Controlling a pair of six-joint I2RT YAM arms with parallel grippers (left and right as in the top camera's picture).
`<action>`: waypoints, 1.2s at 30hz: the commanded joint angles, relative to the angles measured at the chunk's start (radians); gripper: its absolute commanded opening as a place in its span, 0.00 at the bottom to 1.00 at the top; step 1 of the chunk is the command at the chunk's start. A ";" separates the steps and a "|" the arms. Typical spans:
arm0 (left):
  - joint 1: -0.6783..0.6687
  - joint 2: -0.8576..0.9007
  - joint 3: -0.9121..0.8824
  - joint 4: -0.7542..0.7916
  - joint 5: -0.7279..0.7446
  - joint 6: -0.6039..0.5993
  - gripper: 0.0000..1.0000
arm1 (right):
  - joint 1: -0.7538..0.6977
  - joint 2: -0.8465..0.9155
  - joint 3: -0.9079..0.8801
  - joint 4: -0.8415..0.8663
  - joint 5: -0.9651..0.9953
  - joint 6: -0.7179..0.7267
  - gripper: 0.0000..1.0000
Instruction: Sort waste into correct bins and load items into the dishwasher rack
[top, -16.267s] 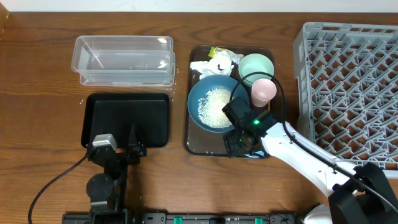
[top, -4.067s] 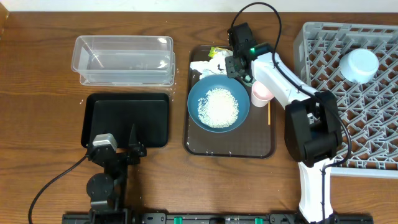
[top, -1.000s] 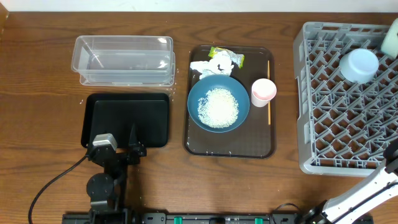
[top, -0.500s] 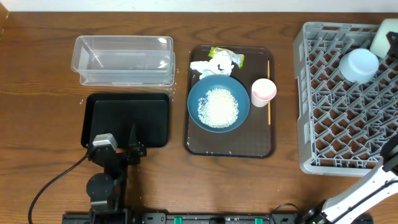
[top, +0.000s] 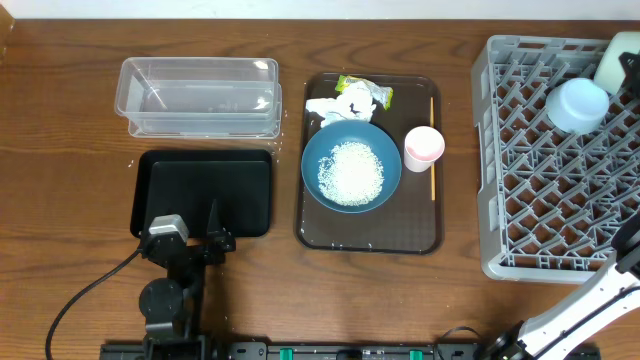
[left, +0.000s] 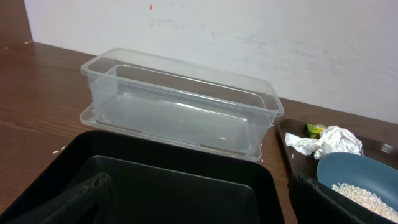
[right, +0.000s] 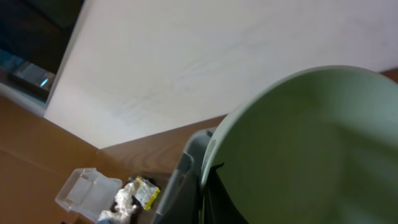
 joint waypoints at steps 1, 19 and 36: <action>0.002 0.000 -0.016 -0.035 0.014 0.018 0.92 | 0.011 0.056 -0.003 0.008 0.001 0.013 0.01; 0.002 0.000 -0.016 -0.035 0.014 0.018 0.92 | -0.077 0.078 0.012 0.076 -0.031 0.202 0.01; 0.002 0.000 -0.016 -0.035 0.014 0.018 0.92 | -0.166 -0.040 0.012 -0.149 0.143 0.180 0.11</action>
